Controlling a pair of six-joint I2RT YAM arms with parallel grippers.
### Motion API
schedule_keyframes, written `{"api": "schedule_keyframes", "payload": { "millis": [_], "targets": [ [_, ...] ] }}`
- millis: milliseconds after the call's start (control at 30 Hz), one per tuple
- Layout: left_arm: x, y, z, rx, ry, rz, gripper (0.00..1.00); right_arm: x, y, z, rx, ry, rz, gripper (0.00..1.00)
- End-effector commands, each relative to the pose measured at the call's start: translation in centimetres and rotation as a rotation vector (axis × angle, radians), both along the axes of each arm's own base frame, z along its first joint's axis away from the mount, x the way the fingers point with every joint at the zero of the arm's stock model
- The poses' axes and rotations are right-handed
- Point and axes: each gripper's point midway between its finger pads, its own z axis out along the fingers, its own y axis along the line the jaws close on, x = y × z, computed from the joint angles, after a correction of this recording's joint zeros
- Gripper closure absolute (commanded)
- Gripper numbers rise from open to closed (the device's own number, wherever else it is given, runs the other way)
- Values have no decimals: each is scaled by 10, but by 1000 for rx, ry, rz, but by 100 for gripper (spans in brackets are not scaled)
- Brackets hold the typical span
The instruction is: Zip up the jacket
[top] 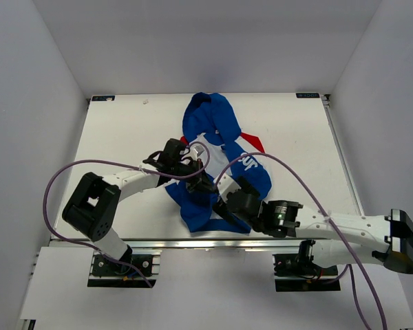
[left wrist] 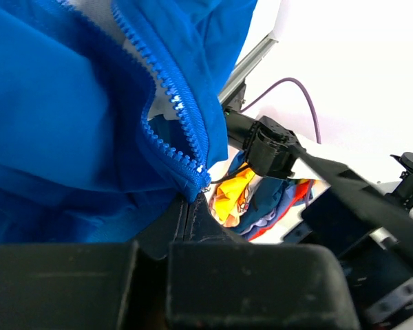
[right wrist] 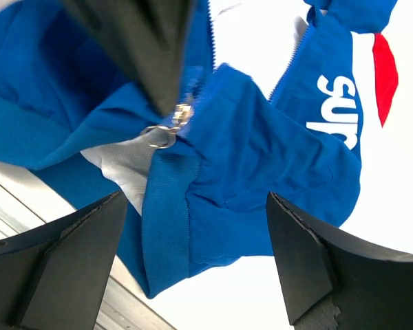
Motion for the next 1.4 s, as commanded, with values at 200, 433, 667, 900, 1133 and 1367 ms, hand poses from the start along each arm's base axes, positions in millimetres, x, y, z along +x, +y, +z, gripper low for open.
{"api": "schedule_keyframes", "payload": {
  "millis": [200,433,667,900,1133,1367],
  "targets": [
    [-1,-4,23,-56,-20,-26,100,-4,45,3,5,-45,128,22],
    [-3,-3,23,-60,-14,-31,100,1,61,-2,27,-80,150,30],
    [-6,-1,24,-59,-21,-25,100,8,60,-19,-37,-73,98,41],
    [-5,-1,21,-54,-22,-21,100,4,53,-16,-12,-58,100,40],
    [-6,-1,20,-56,-18,-26,100,6,37,-15,-23,-51,67,42],
    [-5,-2,19,-56,-20,-25,100,-2,35,-5,56,8,105,43]
  ]
}}
